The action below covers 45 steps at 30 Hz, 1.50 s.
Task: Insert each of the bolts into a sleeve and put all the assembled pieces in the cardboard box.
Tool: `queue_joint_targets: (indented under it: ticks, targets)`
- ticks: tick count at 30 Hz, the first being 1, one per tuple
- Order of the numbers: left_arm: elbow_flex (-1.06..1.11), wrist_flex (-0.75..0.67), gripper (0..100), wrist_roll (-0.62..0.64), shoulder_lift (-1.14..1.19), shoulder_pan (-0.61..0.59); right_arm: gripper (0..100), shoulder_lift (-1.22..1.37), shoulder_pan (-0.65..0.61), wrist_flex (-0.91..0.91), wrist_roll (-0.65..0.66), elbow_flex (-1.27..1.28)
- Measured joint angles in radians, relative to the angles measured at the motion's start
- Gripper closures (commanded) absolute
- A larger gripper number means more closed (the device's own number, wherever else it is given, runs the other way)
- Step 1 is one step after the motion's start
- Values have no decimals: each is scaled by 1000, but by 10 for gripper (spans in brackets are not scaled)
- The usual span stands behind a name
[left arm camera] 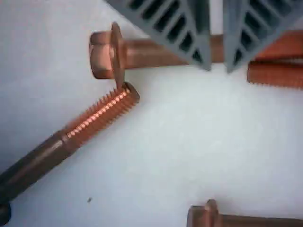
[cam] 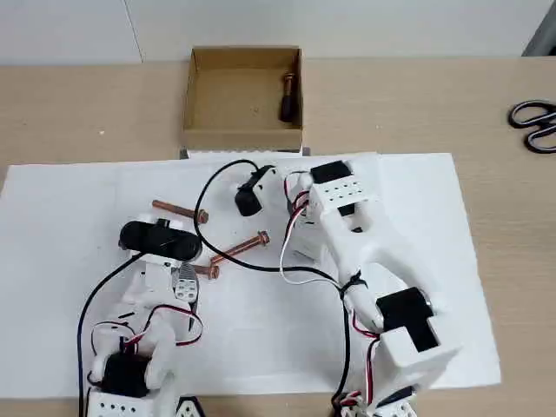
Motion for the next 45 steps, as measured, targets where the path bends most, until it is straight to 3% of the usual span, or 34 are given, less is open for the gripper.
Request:
queue_joint_targets:
  ticks: [11,22,29,39,45]
  targets:
    - [0,0,994,-3,0,0,995,2,-15,20,-175,-18]
    - [0,-12,994,21,0,0,995,3,-14,374,-358,-434]
    - [0,-12,993,60,0,0,995,-78,129,408,-473,-480]
    - [-216,61,994,60,20,0,995,-509,328,410,-482,-167]
    - [-391,77,994,69,298,0,995,-692,462,410,-482,21]
